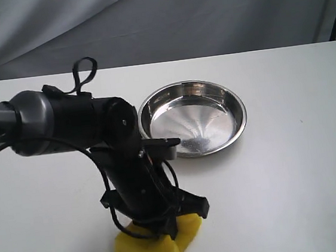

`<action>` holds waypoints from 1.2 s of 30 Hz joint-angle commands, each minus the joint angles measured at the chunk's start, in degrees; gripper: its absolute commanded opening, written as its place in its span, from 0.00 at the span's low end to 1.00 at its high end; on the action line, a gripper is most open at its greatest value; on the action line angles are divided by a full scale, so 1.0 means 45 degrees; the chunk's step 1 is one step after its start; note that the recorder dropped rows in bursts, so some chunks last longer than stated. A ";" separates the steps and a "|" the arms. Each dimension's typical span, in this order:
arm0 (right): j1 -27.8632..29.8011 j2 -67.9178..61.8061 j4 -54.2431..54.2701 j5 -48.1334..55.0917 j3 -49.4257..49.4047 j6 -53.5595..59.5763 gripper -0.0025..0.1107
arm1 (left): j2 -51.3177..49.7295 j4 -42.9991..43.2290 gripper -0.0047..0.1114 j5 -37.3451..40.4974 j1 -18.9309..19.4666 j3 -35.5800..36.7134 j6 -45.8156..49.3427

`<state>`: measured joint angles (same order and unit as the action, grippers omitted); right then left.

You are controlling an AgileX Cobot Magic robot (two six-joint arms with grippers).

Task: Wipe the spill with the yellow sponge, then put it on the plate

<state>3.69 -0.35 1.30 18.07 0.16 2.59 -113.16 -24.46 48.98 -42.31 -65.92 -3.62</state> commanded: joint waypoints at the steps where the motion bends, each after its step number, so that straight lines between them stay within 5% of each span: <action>1: 0.0076 0.0077 -0.0153 -0.0177 -0.0035 0.0055 0.02 | -0.0694 0.1133 0.04 -0.0151 0.1454 0.0137 -0.0175; 7: 0.0076 0.0077 -0.0153 -0.0177 -0.0035 0.0055 0.02 | -0.0809 0.1220 0.04 0.0210 0.3898 0.0137 -0.0141; 11: 0.0076 0.0077 -0.0153 -0.0177 -0.0035 0.0055 0.02 | -0.0809 0.0996 0.04 0.0928 0.4231 0.0137 -0.0085; 25: 0.0076 0.0077 -0.0153 -0.0177 -0.0035 0.0055 0.02 | -0.0809 -0.0148 0.04 0.0420 -0.1463 -0.0092 0.0258; 31: 0.0076 0.0077 -0.0153 -0.0177 -0.0035 0.0055 0.02 | -0.0809 0.0191 0.04 0.2749 -0.1626 -0.2322 0.0057; 36: 0.0076 0.0077 -0.0153 -0.0177 -0.0035 0.0055 0.02 | -0.0809 0.2894 0.04 0.4644 -0.1626 -0.6395 -0.1877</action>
<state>3.69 -0.35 1.30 17.95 0.16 2.59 -117.08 -16.29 67.14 -49.47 -89.47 -8.31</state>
